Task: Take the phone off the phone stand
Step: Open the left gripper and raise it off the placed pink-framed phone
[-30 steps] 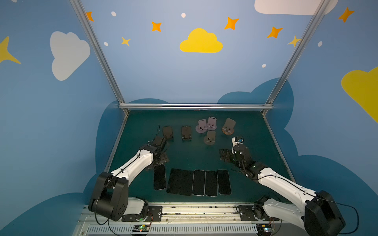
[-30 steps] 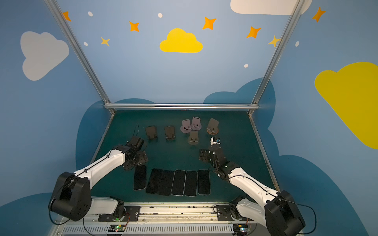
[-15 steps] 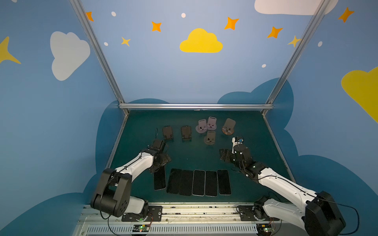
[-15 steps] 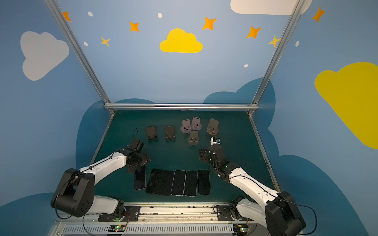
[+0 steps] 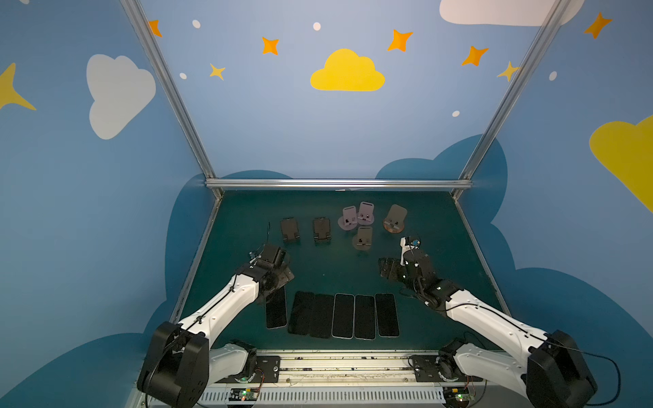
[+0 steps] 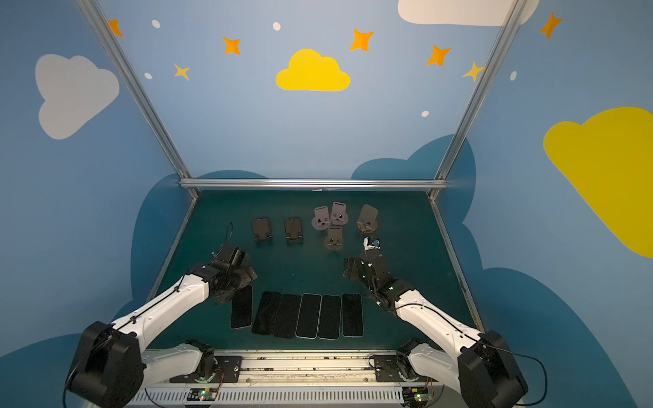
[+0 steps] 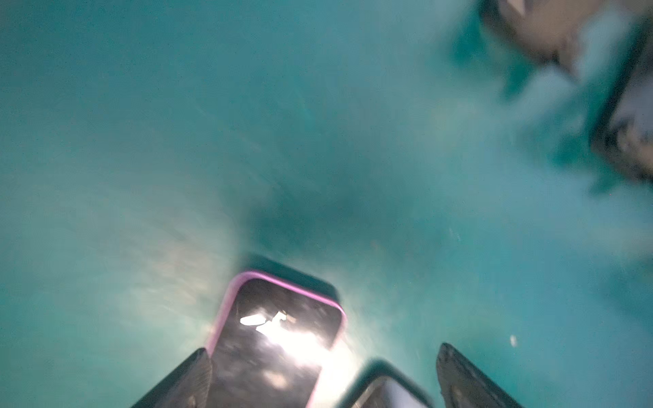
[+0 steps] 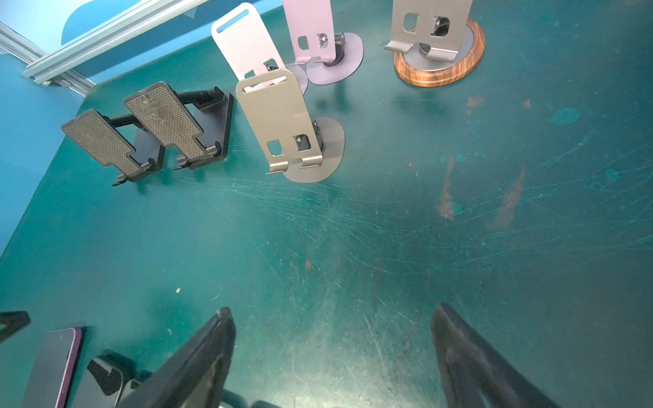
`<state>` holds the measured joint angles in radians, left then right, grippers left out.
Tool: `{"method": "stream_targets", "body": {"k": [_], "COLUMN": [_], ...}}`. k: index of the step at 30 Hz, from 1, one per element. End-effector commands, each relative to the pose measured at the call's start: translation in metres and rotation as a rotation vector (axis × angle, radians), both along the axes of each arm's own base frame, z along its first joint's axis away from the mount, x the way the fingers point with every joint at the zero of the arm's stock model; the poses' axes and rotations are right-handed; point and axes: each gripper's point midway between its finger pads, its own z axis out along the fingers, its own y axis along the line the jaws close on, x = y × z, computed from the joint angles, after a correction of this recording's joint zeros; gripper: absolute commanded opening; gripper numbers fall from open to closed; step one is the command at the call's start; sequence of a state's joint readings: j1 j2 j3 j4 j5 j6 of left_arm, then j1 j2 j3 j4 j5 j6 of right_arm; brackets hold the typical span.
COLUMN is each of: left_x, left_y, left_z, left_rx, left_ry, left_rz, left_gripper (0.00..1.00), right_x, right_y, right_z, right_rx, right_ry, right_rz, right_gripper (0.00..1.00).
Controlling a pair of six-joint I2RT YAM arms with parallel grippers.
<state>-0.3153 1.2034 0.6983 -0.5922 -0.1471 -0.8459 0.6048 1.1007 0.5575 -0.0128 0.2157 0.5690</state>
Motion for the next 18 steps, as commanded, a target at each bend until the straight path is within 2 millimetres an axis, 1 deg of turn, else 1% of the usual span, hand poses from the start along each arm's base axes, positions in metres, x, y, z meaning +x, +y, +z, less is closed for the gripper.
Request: {"method": "stream_targets", "body": {"k": [1,4,7,11,18], "left_x": [-0.011,-0.009,-0.006,-0.01,-0.004], "left_y": [0.024,0.02,0.007,-0.003,-0.039], "left_z": [-0.018,-0.027,-0.041,-0.055,-0.048], "left_rx": [0.066,0.044,-0.019,-0.057,-0.162], "left_ry": [0.033,0.044,0.059,0.109,0.061], "left_rz": [0.07,0.052,0.022,-0.019,-0.1], "left_gripper": [0.99,0.99,1.0,0.99,0.99], "right_x": [0.004,0.004,0.004,0.004,0.004], "right_y": [0.007,0.007,0.007,0.005,0.006], "right_z": [0.015,0.013,0.015,0.015,0.016], "right_rx": [0.02,0.016,0.017,0.014,0.016], "right_ry": [-0.027,-0.02,-0.026,-0.029,-0.031], "right_rz": [0.014,0.015,0.015,0.012,0.014], "right_gripper": [0.87,0.87,0.87,0.87,0.87]}}
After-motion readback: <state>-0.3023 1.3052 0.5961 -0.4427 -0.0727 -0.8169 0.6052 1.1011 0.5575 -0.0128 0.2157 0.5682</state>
